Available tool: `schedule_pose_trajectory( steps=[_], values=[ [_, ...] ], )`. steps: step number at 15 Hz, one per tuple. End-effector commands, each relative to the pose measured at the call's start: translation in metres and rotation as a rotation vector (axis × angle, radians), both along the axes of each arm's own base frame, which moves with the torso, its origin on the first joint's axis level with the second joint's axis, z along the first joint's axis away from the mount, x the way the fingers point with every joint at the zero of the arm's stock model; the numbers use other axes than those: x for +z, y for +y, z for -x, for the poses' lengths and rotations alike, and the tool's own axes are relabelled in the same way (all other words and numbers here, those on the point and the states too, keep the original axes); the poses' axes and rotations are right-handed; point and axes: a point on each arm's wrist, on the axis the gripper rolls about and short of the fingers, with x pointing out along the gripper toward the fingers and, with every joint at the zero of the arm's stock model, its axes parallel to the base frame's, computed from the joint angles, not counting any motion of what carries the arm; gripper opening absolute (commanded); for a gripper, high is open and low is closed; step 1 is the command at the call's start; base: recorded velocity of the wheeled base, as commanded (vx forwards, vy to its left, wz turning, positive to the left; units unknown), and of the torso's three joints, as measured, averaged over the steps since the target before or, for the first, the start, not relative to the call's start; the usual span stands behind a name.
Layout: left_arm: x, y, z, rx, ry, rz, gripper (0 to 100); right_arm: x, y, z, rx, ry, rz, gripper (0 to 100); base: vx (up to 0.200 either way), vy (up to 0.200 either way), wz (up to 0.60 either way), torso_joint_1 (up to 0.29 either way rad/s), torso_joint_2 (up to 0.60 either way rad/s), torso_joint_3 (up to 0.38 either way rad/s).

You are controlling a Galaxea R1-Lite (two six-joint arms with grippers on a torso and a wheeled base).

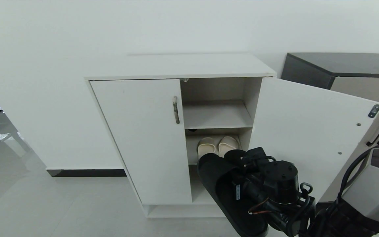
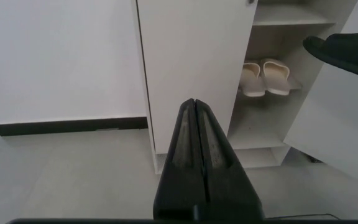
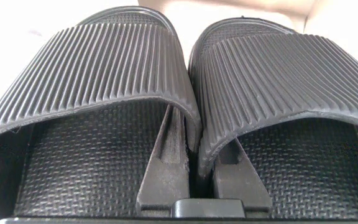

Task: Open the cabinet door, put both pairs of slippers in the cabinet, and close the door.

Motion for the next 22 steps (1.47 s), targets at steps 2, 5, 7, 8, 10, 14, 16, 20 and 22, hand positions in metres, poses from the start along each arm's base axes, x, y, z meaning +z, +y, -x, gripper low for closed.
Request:
schedule_pose_trajectory(
  steps=[2,5,7,8,10,14,16,20,22],
  values=[
    [0.0,0.0,0.0,0.0,0.002,0.0,0,-0.004,0.0,0.0,0.0,0.007,0.007,0,0.0,0.0,0.0,-0.222,0.46,0.232],
    [0.0,0.0,0.0,0.0,0.001,0.0,0,-0.003,0.003,0.004,0.016,-0.002,0.0,0,0.0,0.0,0.0,-0.228,0.45,0.198],
    [0.0,0.0,0.0,0.0,0.001,0.0,0,-0.003,0.003,0.005,0.021,-0.012,0.0,0,0.0,0.0,0.0,-0.222,0.37,0.193],
    [0.0,0.0,0.0,0.0,0.002,0.0,0,-0.005,0.005,0.006,0.036,-0.047,0.038,0,0.0,0.0,0.0,-0.207,0.35,0.198],
    [0.0,0.0,0.0,0.0,0.001,0.0,0,-0.012,0.005,0.012,0.065,-0.138,0.065,0,0.0,0.0,0.0,-0.093,0.3,0.083],
    [0.0,0.0,0.0,0.0,0.001,-0.006,0,0.009,0.029,-0.001,-0.07,-0.137,0.137,0,0.0,0.0,0.0,-0.012,0.06,0.021],
    [0.0,0.0,0.0,0.0,0.001,-0.006,0,0.044,0.04,0.005,-0.074,-0.013,0.101,0,0.0,0.0,0.0,0.0,0.0,0.0],
    [0.0,0.0,0.0,0.0,0.001,-0.006,0,0.095,0.063,-0.003,-0.355,0.135,-0.009,0,0.0,0.05,0.0,0.001,0.0,0.002],
    [0.0,0.0,0.0,-0.002,0.001,-0.006,0,0.1,0.064,-0.009,-0.388,0.099,0.006,0,0.0,0.2,0.0,-0.007,0.0,0.007]
  ],
)
